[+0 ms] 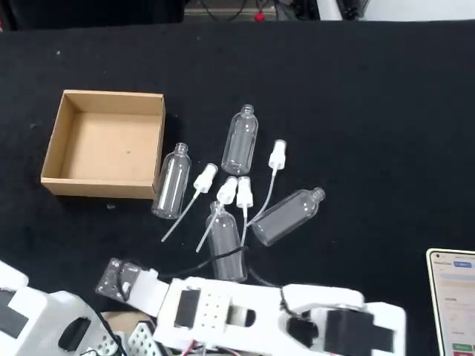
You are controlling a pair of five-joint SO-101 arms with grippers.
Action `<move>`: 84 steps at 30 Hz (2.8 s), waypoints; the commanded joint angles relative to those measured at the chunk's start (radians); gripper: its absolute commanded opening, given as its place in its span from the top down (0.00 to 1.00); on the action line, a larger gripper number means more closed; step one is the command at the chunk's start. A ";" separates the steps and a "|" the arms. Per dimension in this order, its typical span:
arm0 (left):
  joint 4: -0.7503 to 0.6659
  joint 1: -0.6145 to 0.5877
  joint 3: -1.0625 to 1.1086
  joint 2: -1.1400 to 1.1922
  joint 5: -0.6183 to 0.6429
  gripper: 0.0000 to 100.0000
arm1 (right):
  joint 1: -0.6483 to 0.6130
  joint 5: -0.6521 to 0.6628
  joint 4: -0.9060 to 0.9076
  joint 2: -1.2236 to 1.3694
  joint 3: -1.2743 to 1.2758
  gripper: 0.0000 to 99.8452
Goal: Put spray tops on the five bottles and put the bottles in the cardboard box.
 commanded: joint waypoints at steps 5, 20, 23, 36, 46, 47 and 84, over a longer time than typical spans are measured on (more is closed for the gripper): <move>0.008 -0.039 -0.051 -0.012 -0.011 0.84 | 0.025 0.015 0.117 0.183 -0.203 0.83; 0.008 -0.036 -0.051 -0.012 -0.006 0.84 | 0.540 0.161 0.256 -0.294 -0.239 0.99; 0.014 -0.027 -0.048 -0.012 -0.006 0.84 | 0.647 0.198 0.311 -0.407 -0.268 0.99; 0.100 0.022 -0.045 -0.011 -0.008 0.84 | 0.789 0.235 0.442 -0.481 -0.458 0.78; 0.092 0.002 -0.045 -0.003 -0.009 0.84 | 0.520 0.885 0.603 -0.486 -0.403 0.81; 0.092 0.002 -0.045 -0.003 -0.009 0.84 | 0.488 0.942 0.606 -0.487 -0.361 0.81; 0.100 -0.079 -0.045 -0.003 -0.066 0.84 | 0.230 1.435 0.295 -0.478 0.062 0.81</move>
